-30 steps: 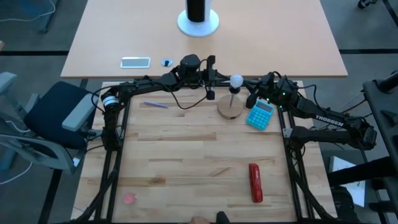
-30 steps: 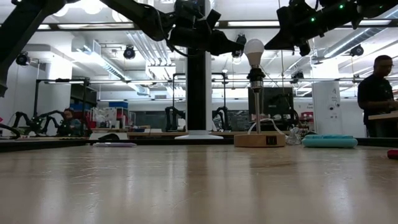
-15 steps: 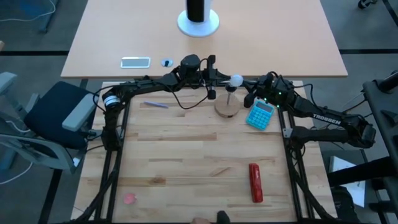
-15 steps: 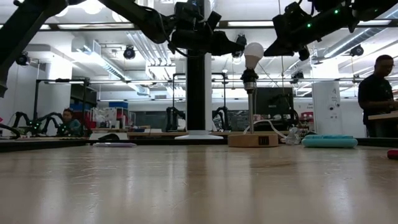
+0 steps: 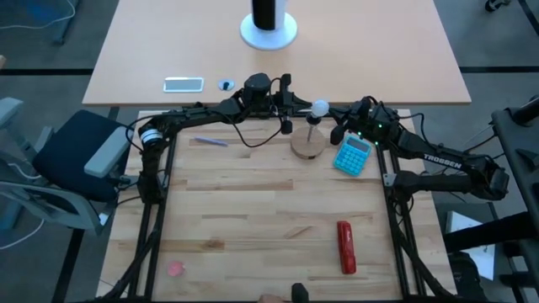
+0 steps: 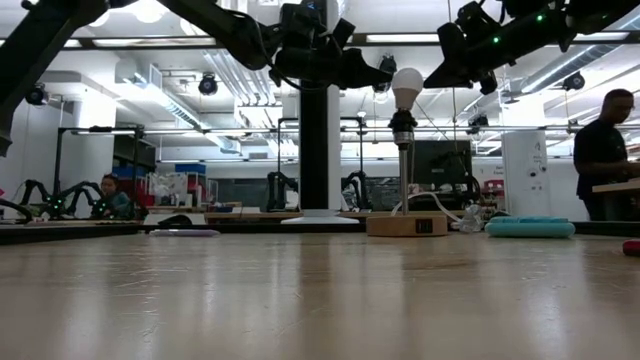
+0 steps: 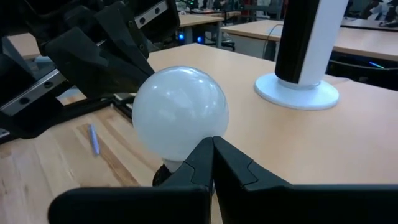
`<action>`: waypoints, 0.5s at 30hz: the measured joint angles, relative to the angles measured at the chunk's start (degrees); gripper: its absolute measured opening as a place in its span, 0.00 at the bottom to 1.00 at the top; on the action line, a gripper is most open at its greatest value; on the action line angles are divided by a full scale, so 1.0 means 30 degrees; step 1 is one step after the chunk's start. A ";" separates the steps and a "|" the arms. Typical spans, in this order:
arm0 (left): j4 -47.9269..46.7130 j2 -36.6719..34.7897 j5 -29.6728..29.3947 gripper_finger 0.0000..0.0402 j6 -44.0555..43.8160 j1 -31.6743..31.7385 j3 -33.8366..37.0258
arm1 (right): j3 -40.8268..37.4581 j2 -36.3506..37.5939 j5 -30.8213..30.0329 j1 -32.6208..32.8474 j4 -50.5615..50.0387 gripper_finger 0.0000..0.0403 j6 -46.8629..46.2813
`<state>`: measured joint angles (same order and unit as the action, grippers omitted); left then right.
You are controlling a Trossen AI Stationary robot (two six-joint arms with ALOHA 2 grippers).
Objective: Screw lightbulb
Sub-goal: Insert the lightbulb into the lamp
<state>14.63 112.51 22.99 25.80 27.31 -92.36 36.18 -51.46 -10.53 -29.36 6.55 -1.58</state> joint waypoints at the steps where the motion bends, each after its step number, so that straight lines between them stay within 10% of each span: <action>1: 0.0007 0.0000 -0.0004 0.00 0.0000 0.0000 0.0000 | 0.0000 0.0000 -0.0005 0.0000 0.0014 0.00 0.0005; 15: -0.0054 -0.0015 -0.1174 0.00 -0.0871 0.0022 0.0000 | 0.0000 0.0000 0.0148 0.0000 0.0182 0.00 0.0093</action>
<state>14.47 112.46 19.47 23.19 27.38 -92.36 36.18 -51.46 -10.09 -29.36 7.10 -1.30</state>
